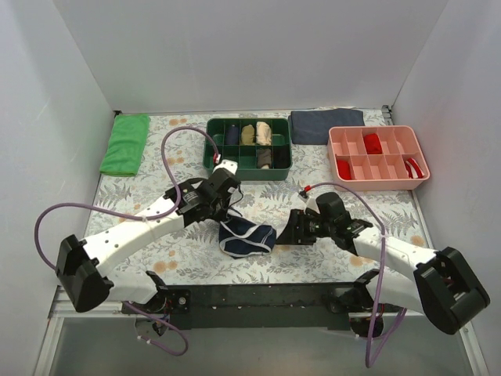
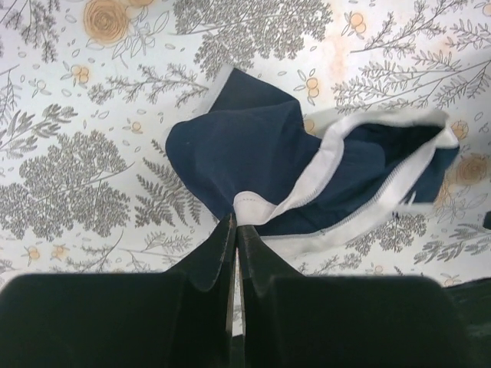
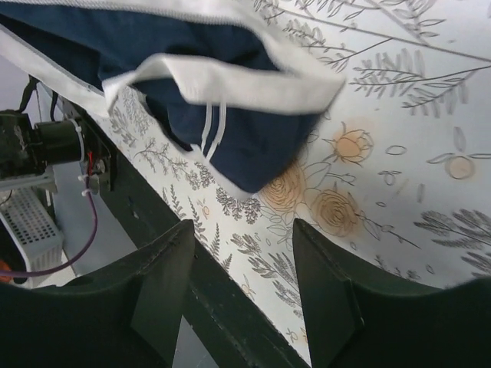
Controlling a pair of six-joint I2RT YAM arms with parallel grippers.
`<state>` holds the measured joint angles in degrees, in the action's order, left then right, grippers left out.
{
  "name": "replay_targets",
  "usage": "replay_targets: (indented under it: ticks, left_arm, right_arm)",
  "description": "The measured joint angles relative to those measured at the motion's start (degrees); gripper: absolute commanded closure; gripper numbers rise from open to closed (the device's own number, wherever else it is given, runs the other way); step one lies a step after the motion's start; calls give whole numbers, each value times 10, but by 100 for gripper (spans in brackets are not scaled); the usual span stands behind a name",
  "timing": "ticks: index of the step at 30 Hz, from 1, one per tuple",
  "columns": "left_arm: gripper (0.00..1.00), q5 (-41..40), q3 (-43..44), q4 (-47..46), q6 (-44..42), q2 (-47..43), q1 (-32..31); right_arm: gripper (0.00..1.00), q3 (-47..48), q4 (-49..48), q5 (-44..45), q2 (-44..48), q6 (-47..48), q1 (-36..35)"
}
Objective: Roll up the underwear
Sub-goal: Flatten out the underwear at the center of the board.
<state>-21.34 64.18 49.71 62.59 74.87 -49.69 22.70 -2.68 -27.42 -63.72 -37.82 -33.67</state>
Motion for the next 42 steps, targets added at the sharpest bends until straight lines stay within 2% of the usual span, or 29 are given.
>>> replay_targets:
  ticks: [5,11,23,28,32,33,36,37,39,40,42]
  left_arm:
    - [100,-1,-17,32,35,-44,0]
    - [100,14,-62,43,83,-47,1]
    - [100,10,-74,53,125,15,16]
    - [100,10,-72,51,122,17,30]
    - [100,10,-72,46,117,17,31]
    - [100,10,-72,46,116,17,31]
    - [100,10,-72,44,113,17,31]
    - [100,10,-72,43,113,17,31]
    - [100,10,-72,42,113,17,31]
    - [100,10,-72,42,113,17,31]
    - [100,10,-72,42,113,17,31]
  right_arm:
    - [37,18,-40,-3,-74,-13,-41]
    - [37,94,-69,16,-175,-18,-85]
    - [37,102,-62,125,-152,-45,-66]
    - [41,103,-64,131,-160,-44,-42]
    - [45,120,-64,117,-203,-36,-39]
    - [47,124,-65,111,-212,-34,-39]
    - [63,133,-73,85,-230,-28,-39]
    - [78,135,-77,77,-234,-27,-39]
    - [95,136,-83,65,-239,-26,-39]
    - [99,136,-84,62,-239,-22,-39]
    - [99,136,-88,56,-239,-20,-39]
